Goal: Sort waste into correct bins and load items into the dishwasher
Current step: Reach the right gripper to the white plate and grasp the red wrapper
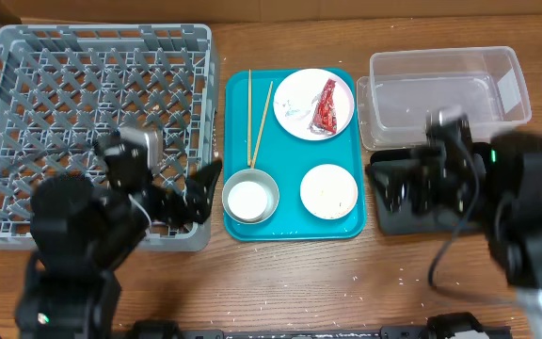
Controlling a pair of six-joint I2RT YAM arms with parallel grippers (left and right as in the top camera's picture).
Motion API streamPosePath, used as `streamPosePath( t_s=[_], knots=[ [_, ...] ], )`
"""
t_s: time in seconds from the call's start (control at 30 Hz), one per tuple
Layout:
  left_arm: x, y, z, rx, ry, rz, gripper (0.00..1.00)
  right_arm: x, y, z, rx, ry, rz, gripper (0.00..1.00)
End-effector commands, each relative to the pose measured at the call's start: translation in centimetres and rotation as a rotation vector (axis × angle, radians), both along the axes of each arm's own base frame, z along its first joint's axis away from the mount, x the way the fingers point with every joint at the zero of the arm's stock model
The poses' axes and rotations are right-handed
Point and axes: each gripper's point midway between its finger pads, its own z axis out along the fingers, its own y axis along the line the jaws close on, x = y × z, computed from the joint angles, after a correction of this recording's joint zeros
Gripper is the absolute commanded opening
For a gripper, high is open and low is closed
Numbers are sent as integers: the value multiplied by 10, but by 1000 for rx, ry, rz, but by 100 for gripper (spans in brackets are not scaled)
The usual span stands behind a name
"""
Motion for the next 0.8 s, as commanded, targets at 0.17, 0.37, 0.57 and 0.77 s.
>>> streamPosePath(
  t_s=[0.17, 0.37, 0.57, 0.77],
  knots=[
    [2, -9, 4, -30, 103, -58, 100, 22, 17, -17, 81, 221, 23, 100],
    [-1, -9, -1, -29, 130, -57, 100, 45, 3, -26, 57, 255, -115, 100],
    [-1, -9, -1, -29, 130, -57, 100, 54, 22, -44, 37, 296, -65, 100],
    [-1, -9, -1, -29, 130, -57, 100, 94, 62, -52, -56, 167, -81, 94]
  ],
)
